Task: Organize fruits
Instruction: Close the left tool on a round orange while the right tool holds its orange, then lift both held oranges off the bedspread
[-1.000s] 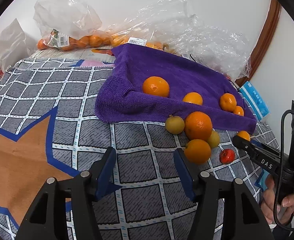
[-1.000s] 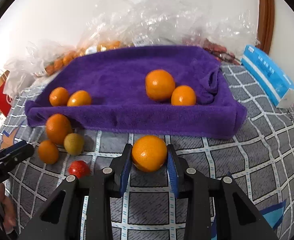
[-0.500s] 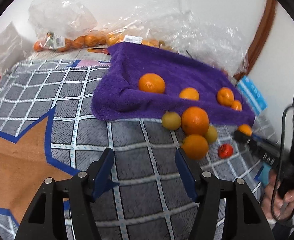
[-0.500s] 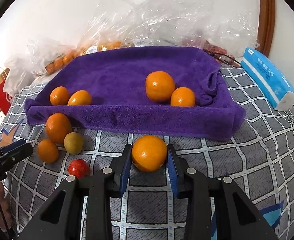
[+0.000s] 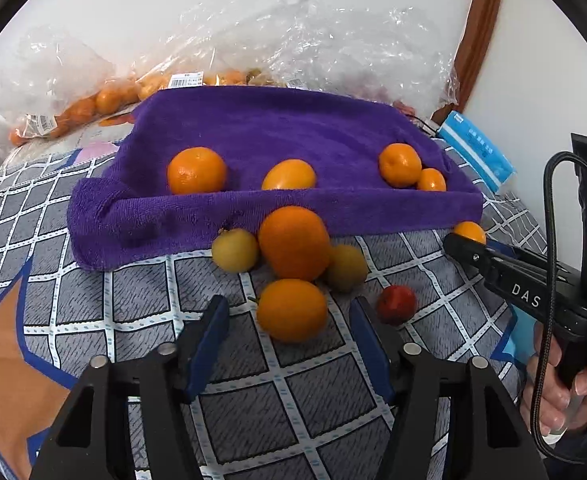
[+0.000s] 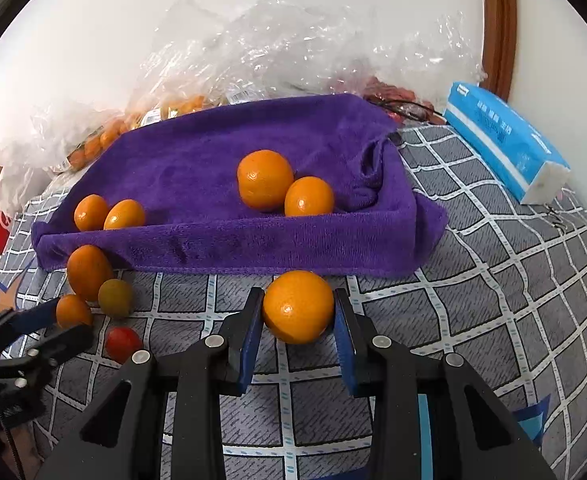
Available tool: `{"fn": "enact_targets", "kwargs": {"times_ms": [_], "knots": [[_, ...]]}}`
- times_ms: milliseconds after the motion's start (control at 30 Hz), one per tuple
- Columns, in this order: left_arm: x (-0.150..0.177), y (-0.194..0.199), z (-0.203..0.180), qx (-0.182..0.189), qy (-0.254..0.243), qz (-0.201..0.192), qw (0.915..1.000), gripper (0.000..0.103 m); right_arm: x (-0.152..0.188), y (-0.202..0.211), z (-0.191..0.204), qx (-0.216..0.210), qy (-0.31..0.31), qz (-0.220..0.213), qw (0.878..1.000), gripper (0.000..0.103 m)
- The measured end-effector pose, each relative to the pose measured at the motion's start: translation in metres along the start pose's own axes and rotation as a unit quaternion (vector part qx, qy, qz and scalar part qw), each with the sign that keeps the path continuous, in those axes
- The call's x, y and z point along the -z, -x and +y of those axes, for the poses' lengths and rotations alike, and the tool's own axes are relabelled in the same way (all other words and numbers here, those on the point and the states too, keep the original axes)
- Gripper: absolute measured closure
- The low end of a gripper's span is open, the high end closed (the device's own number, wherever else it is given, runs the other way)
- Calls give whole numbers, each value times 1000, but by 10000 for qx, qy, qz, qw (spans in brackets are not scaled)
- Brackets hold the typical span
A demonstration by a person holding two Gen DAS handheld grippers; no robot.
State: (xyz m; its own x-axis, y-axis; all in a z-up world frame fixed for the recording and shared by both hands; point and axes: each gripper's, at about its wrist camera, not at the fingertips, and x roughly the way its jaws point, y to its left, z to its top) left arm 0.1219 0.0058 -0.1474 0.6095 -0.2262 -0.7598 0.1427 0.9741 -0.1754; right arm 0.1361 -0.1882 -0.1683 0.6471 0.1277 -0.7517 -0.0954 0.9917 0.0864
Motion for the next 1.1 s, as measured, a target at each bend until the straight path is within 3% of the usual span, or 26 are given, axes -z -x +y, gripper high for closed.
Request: {"fn": "enact_targets", "kwargs": {"times_ms": [100,233,567,1100], "knots": [[0,1,5,205,171,-11,9996,70,-1,-1,-2,-18,-53,4,10000,69],[2,4,10,394,316,-85,9987,70,-2,0,-2,-31,-50,-32,10000,69],[4,19,9,300,363,-553,9974,70,-1,9,3,-24,8,-304,9995,69],[5,28,6,99,336,-881,9955,70,-1,20,8,-226,2,-635,9977,69]]}}
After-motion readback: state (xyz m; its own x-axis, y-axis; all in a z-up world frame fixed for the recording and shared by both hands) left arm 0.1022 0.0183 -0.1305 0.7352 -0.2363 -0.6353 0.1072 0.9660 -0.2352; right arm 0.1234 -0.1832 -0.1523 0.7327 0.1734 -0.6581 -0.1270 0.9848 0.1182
